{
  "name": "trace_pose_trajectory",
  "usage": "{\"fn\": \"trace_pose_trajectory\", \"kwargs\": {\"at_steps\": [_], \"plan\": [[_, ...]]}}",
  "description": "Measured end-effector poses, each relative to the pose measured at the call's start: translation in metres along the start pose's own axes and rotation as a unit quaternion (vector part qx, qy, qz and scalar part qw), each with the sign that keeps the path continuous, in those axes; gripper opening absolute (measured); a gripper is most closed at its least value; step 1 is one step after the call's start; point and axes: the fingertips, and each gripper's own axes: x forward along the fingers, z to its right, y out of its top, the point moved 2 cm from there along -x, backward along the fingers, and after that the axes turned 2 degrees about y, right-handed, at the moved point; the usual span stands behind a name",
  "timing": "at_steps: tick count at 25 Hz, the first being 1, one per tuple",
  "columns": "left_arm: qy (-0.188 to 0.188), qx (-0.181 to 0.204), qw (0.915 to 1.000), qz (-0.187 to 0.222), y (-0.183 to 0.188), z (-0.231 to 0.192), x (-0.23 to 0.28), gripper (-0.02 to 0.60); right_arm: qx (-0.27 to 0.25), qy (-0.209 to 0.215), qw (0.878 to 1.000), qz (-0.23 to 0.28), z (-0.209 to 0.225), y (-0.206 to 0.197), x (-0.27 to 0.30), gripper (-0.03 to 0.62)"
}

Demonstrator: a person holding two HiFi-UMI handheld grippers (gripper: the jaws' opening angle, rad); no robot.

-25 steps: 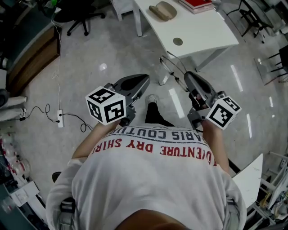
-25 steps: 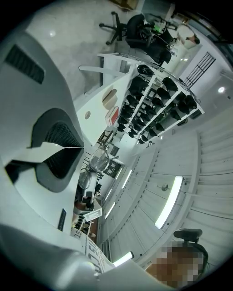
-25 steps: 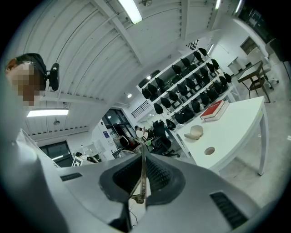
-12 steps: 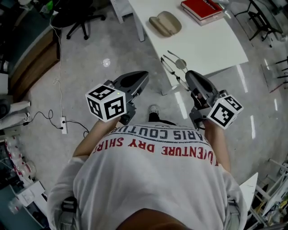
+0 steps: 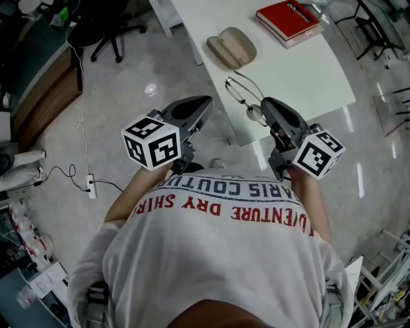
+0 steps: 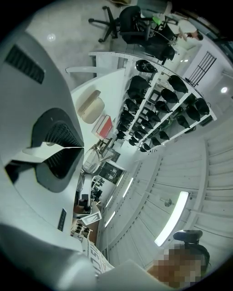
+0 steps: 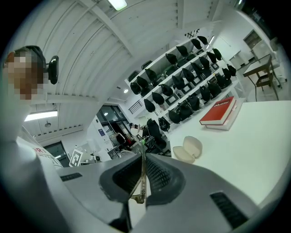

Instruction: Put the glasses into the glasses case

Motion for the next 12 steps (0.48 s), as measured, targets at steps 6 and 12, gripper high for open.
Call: {"fn": "trace_pose_trajectory", "kwargs": {"at_steps": [6,12], "plan": [[-0.006,0.007,1.0,-0.002,-0.009,0.0,0.005,0.029,-0.005,-0.004,1.0,0.013,0.009,-0.001,-0.001,0.038],[-0.014,-0.001,0.9999,-0.011,0.021,-0.03,0.028,0.029,-0.001,-0.016,1.0,0.01,0.031,0.029,0.033,0.038]]}}
